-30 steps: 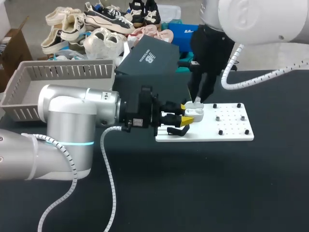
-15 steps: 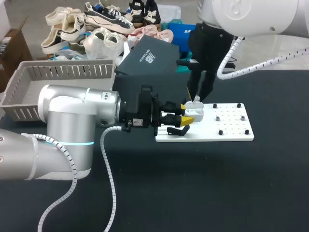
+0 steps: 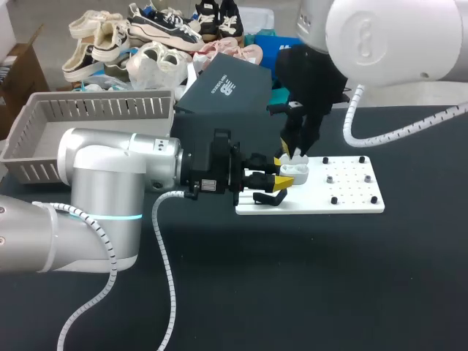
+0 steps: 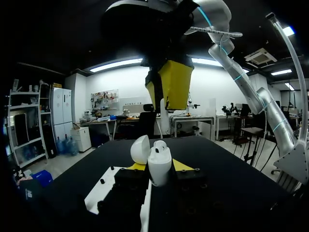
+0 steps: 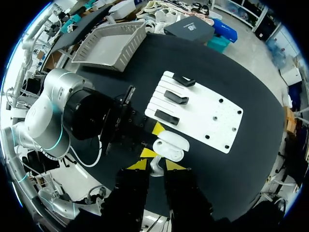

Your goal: Pick up each earbud case from the left stands, insert the matching earbuds, close the lid, and place the case in the box.

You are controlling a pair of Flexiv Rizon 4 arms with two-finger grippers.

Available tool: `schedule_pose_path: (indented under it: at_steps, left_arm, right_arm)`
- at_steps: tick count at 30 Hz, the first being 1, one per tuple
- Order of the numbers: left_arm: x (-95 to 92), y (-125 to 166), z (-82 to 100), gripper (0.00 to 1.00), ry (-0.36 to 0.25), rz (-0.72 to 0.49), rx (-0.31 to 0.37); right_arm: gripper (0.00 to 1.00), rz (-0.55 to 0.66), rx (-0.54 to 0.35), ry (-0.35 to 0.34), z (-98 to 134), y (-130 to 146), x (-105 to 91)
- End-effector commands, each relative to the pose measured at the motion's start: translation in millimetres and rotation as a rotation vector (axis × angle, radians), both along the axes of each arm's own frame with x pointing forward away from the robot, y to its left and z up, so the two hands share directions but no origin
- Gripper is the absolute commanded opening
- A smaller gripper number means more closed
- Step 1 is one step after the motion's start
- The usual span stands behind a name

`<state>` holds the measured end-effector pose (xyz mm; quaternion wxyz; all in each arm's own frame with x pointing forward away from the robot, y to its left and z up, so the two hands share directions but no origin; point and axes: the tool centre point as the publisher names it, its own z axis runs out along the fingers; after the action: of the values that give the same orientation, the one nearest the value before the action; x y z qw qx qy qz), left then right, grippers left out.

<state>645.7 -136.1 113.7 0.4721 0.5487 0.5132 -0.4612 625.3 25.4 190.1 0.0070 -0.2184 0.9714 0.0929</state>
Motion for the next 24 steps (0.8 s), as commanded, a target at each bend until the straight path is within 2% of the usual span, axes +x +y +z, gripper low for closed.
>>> schedule_pose_path:
  at_steps: [1, 16, 24]
  left_arm:
    - [0.8, 0.2, -0.2, 0.0, 0.001, -0.002, -0.001]
    - [0.8, 0.2, -0.2, 0.0, 0.001, -0.002, -0.001]
    - [0.8, 0.2, -0.2, 0.0, 0.001, -0.002, -0.001]
  right_arm:
    - [0.0, 0.012, 0.017, -0.004, -5.4, -3.3, -1.8]
    - [0.0, 0.04, 0.018, -0.002, -10.3, 1.7, 4.2]
    - [0.0, 0.006, -0.012, -0.03, -15.1, 7.5, 4.6]
